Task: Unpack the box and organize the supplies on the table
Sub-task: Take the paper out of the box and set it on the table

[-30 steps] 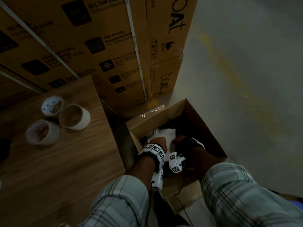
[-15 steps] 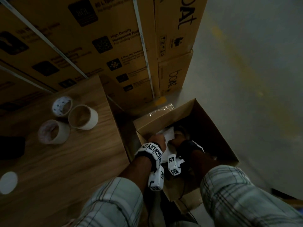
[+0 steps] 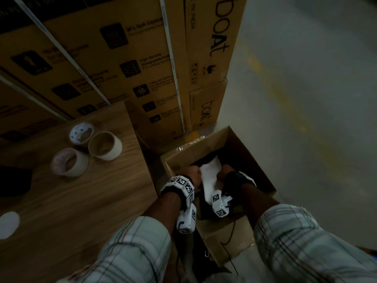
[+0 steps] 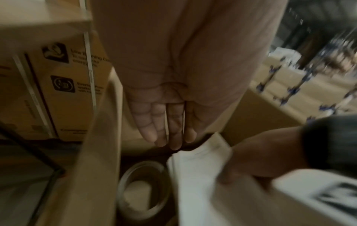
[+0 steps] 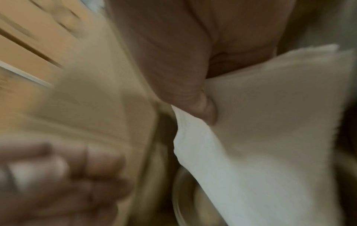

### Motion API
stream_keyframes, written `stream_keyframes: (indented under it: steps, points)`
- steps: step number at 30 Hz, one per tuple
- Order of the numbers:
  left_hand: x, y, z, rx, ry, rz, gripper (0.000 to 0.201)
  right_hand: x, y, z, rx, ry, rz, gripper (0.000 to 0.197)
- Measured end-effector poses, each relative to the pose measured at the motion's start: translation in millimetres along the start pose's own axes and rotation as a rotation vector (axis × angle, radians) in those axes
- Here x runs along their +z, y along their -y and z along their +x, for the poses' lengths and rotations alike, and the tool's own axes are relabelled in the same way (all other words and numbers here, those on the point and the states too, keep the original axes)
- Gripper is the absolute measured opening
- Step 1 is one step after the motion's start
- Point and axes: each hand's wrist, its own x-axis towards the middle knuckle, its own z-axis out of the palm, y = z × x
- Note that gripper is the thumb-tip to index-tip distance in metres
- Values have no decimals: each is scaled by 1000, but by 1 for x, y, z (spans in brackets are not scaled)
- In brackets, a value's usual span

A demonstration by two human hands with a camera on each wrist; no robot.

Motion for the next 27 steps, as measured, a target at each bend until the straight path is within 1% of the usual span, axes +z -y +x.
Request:
stream_keyframes:
  steps: [1, 2, 4, 5, 7, 8, 10, 12, 13, 15, 16, 18, 19, 21, 23, 24, 27]
  points:
    - [-2, -1, -5, 17, -14, -27, 33, -13, -3, -16, 12, -30, -22, 68]
    - [-6, -3, -12, 36, -23, -58, 32, -26, 0, -38, -4, -67, -28, 58]
    - [-13, -6, -27, 62, -58, -136, 32, -48, 7, -92, -132, -130, -9, 48]
    - [-17, -8, -35, 69, -78, -189, 35, -56, 7, -108, -192, -158, -10, 46]
    - [-28, -10, -52, 81, -148, -288, 49, -67, 9, -135, -263, -239, 40, 43]
    - [-33, -11, -62, 77, -192, -326, 56, -72, 11, -147, -319, -301, 67, 41]
    - [-43, -8, -80, 49, -250, -407, 62, -82, 19, -173, -447, -372, 196, 42]
    - [-55, -5, -98, 35, -278, -575, 64, -92, 33, -202, -590, -400, 342, 46]
    - [-62, -3, -107, 43, -295, -661, 66, -94, 41, -216, -646, -394, 419, 48]
    - [-76, 4, -127, 105, -368, -753, 56, -93, 59, -236, -727, -348, 544, 51]
    - [-83, 9, -139, 149, -412, -768, 49, -90, 68, -250, -763, -316, 578, 51]
    - [-95, 23, -165, 194, -502, -756, 39, -81, 87, -266, -847, -243, 638, 49]
    - [-101, 34, -174, 189, -538, -745, 37, -75, 96, -274, -881, -201, 695, 48]
    - [-111, 55, -196, 160, -611, -736, 35, -61, 112, -287, -899, -138, 778, 43]
    - [-118, 80, -219, 119, -661, -738, 37, -41, 129, -299, -870, -103, 764, 36]
    - [-120, 93, -231, 106, -672, -755, 38, -30, 138, -304, -864, -91, 713, 33]
    - [-117, 134, -269, 76, -698, -774, 42, 5, 167, -325, -917, -61, 524, 26]
